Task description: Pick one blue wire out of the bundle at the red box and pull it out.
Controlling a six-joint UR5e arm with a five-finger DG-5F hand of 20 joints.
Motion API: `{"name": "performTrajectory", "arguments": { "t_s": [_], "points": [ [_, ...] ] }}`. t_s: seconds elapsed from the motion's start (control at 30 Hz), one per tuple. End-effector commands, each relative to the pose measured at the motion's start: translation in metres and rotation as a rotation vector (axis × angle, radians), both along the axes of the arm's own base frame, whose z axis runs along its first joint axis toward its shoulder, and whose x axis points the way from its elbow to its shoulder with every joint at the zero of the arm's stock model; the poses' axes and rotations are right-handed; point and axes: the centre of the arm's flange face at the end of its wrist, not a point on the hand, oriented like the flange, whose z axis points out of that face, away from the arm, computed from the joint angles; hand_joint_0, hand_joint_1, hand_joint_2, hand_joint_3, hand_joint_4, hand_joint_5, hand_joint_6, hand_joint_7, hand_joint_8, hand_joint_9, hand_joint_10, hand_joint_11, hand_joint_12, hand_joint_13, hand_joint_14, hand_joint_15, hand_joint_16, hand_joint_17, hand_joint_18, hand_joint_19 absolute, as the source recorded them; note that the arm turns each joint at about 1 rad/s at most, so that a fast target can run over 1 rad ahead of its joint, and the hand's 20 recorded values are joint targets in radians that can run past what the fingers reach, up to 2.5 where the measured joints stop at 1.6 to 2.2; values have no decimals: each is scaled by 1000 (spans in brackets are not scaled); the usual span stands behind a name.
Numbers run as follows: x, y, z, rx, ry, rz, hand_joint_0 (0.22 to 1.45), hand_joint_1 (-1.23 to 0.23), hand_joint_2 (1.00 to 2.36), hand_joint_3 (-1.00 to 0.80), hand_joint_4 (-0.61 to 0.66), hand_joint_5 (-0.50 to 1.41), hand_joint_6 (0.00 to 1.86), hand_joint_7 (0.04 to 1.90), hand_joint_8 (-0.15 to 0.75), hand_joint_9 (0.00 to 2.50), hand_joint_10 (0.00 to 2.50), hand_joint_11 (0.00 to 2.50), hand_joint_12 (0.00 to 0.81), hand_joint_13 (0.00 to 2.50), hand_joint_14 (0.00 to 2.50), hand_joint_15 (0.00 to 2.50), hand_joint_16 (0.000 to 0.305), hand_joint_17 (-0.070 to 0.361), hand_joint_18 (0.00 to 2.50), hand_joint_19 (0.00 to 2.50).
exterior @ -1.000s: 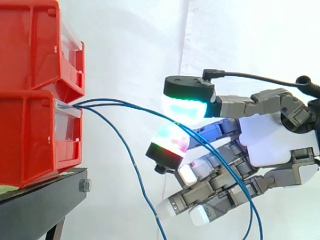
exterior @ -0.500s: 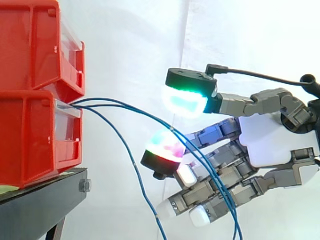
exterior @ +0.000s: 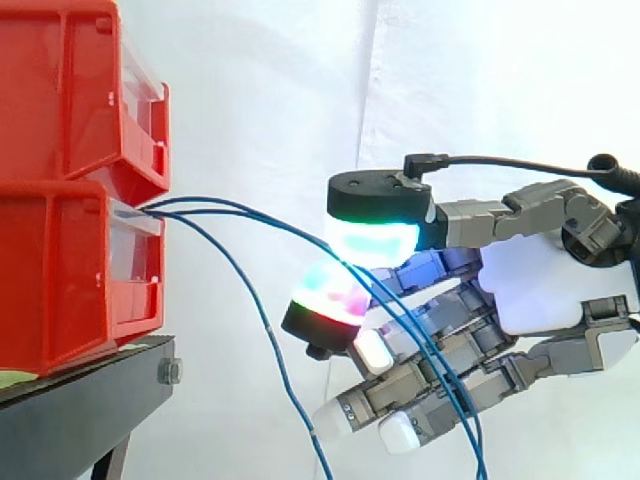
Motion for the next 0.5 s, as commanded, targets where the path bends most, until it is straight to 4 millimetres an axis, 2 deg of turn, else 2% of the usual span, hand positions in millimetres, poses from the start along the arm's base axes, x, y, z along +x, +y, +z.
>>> {"name": "performTrajectory", "arguments": {
  "t_s": [0.0, 0.47],
  "points": [
    [0, 0, 0, 0, -1, 0, 596, -756, 1019, -211, 113, -195, 918, 1001, 356, 872, 15, 828, 426, 629, 10, 275, 51, 116, 665, 432],
    [1, 0, 2, 0, -1, 0, 596, -747, 1015, -129, 71, -186, 895, 1028, 366, 909, 13, 722, 448, 660, 9, 275, 56, 126, 704, 430]
  ]
}}
